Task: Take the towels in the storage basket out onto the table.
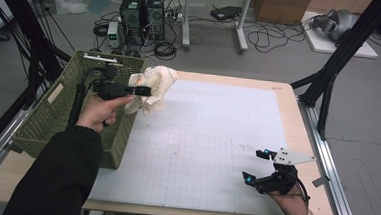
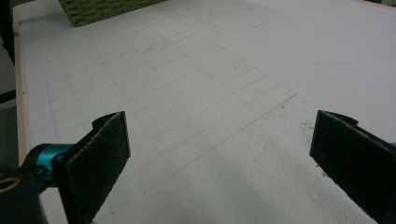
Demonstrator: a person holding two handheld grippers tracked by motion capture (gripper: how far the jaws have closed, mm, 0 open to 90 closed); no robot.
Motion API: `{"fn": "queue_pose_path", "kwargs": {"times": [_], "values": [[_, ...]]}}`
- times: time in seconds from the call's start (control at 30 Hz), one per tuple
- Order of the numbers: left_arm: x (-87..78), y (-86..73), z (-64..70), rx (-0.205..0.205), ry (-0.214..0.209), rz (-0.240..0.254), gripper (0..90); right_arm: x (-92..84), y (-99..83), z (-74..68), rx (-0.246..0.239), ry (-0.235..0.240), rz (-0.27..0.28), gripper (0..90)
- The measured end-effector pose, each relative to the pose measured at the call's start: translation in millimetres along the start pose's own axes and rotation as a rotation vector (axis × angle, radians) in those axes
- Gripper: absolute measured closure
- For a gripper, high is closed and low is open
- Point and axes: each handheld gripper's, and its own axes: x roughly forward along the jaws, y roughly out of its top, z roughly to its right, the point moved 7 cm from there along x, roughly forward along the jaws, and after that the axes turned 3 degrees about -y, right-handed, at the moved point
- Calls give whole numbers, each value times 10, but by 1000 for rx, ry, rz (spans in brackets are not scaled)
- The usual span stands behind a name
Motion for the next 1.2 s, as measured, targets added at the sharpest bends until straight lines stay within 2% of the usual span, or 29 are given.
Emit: {"fn": "queue_pose_path", "kwargs": {"times": [0.43,0.7,0.9,1.0,1.2], "values": [[169,-24,22,-8,-26,-17,789,31,23,17,5,1,4,40],[300,-71,69,11,-40,-37,789,44,20,15,8,1,0,40],[448,-122,157,29,-58,-53,789,42,23,18,5,3,1,40],[535,-160,228,49,-77,-66,788,43,25,22,4,5,4,40],[695,-216,342,62,-109,-77,788,37,34,10,7,5,3,40]]}}
